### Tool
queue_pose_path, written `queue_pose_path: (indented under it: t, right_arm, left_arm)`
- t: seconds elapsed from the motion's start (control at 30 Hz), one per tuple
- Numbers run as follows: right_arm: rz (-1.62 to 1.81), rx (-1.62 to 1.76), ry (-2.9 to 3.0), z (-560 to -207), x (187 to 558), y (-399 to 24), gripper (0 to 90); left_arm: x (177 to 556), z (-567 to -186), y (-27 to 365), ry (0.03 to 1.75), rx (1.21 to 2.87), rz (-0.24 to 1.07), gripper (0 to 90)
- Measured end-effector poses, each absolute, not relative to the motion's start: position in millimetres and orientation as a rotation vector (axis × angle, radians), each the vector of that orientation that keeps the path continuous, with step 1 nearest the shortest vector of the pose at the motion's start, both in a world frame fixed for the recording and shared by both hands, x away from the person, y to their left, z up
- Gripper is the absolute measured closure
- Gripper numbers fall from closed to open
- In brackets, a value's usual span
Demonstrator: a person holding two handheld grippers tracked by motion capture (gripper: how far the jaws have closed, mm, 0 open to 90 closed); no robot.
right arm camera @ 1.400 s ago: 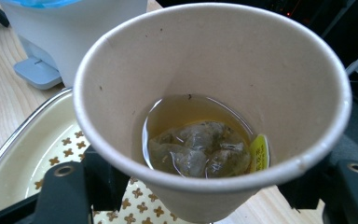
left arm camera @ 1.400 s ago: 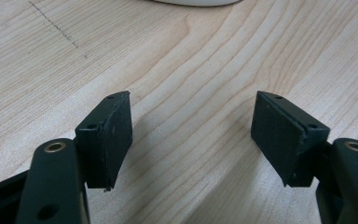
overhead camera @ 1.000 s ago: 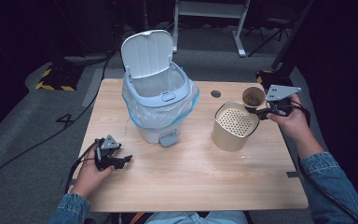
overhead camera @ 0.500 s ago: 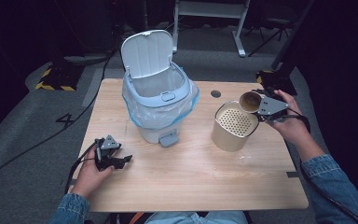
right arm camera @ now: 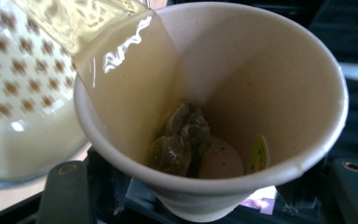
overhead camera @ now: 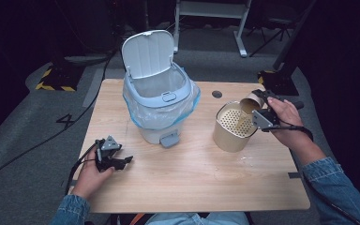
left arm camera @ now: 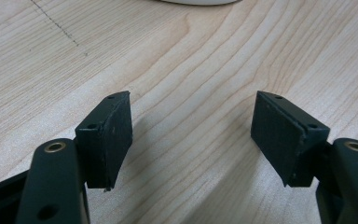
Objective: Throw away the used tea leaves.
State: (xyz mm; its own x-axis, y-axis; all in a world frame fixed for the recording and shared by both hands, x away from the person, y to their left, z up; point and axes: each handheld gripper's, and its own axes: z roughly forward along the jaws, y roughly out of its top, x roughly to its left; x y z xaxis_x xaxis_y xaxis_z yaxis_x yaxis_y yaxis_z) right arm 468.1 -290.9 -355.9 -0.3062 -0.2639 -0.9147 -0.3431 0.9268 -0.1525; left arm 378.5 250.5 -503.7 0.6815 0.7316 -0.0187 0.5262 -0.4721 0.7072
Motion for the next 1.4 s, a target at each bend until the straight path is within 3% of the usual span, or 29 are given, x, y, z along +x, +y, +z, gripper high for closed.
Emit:
queue_pose_path:
  t: [0.6, 1.4]
  right_arm:
    - [-0.614, -0.891, 1.336, -378, 443, -265, 32.0]
    - [-0.615, -0.893, 1.293, -376, 439, -266, 31.1]
  left_arm:
    - [378, -504, 250, 0.961, 2.185, 0.373, 29.7]
    - [378, -504, 250, 0.961, 2.185, 0.373, 29.8]
